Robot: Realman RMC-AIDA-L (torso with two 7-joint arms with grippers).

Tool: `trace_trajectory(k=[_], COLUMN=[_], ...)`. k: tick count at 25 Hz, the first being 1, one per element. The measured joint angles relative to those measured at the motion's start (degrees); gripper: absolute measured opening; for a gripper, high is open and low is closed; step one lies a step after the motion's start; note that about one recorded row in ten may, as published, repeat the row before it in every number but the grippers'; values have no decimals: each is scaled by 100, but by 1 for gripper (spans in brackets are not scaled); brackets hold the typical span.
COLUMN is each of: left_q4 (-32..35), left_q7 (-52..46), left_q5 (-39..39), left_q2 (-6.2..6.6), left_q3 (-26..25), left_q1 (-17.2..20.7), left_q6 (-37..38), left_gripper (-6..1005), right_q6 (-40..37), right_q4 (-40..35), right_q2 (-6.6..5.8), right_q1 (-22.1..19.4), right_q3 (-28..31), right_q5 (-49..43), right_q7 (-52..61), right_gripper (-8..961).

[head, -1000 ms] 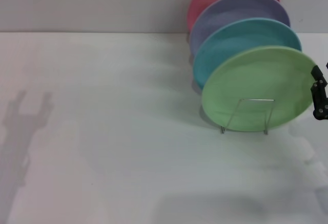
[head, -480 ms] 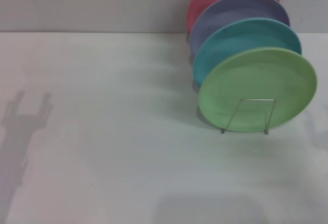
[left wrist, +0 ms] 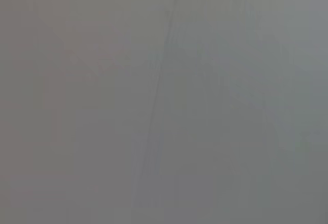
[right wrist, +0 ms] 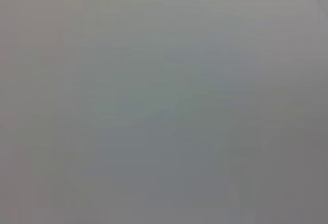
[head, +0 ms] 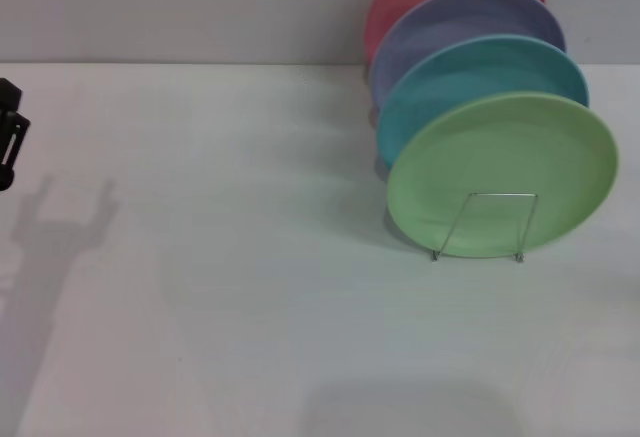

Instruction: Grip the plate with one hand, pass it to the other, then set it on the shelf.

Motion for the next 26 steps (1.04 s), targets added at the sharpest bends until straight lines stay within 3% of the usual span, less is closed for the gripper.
trace_trajectory(k=[8,13,15,26], left_q4=[90,96,96,118], left_q7=[293,430,627,805], left_q5=[-50,-45,-48,-34], left_q2=[-21,-10,-13,-20], left_q3=[-492,-586,-618,-894], left_q1=[-88,-174,-269,-664], left_q6=[-640,-806,-1004,-1485], left_gripper=[815,814,814,814], right_q6=[1069,1408,1491,1924], right_q4=[-287,-126,-124,-123], right_q2=[-48,-206,-217,-123], right_q1=[586,637,649,803], right_q3=[5,-37,-33,7], right_q5=[1008,1043,1043,1109], right_q7=[-120,-223,-228,-536], right_gripper=[702,702,702,702])
